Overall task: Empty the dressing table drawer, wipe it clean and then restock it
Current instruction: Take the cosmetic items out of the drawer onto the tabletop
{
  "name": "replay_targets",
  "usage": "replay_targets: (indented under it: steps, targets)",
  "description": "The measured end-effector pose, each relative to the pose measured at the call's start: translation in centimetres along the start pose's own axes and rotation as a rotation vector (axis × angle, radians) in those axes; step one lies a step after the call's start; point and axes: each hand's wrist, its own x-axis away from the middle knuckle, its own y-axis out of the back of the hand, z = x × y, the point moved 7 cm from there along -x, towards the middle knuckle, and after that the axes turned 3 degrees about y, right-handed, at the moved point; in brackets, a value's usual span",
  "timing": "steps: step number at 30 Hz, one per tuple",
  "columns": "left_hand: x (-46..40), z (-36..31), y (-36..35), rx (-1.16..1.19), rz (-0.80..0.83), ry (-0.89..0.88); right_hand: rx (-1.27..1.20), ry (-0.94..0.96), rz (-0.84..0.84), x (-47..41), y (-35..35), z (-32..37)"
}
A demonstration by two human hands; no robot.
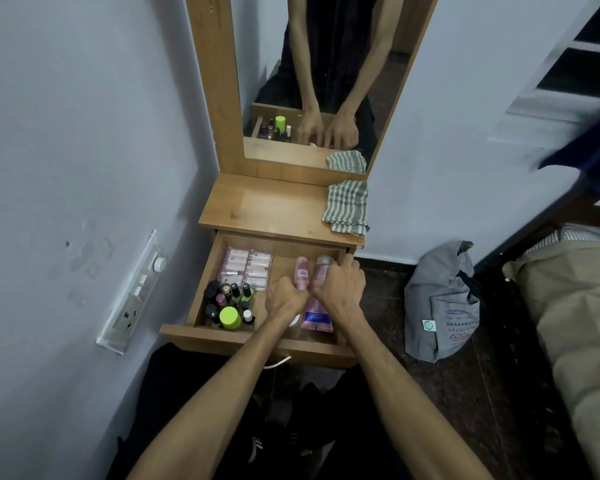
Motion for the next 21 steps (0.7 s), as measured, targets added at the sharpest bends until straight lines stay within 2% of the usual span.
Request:
replay_targets:
  steps: [7,14,17,21]
  targets:
    - [-0.6,-0.7,-0.4,-0.117,-0.045,-0.061,0.111,-0.016,-0.008,-0.7,-1.3,0.1]
    - [-1.3,-0.3,-0.1,-0.149,-0.106,-0.104,0.112,-0.055,0.077,-1.3,-2.7,0.1]
    - [-1.0,0.6,0.8,-0.119,-0.15,-0.065,0.059,-0.097,0.136,-1.1,-3.4,-0.3]
    - [-0.3,0.2,1.9,0.034,-0.171,-0.093,0.005,-0.143,0.123,-1.0,-3.3,-0.6]
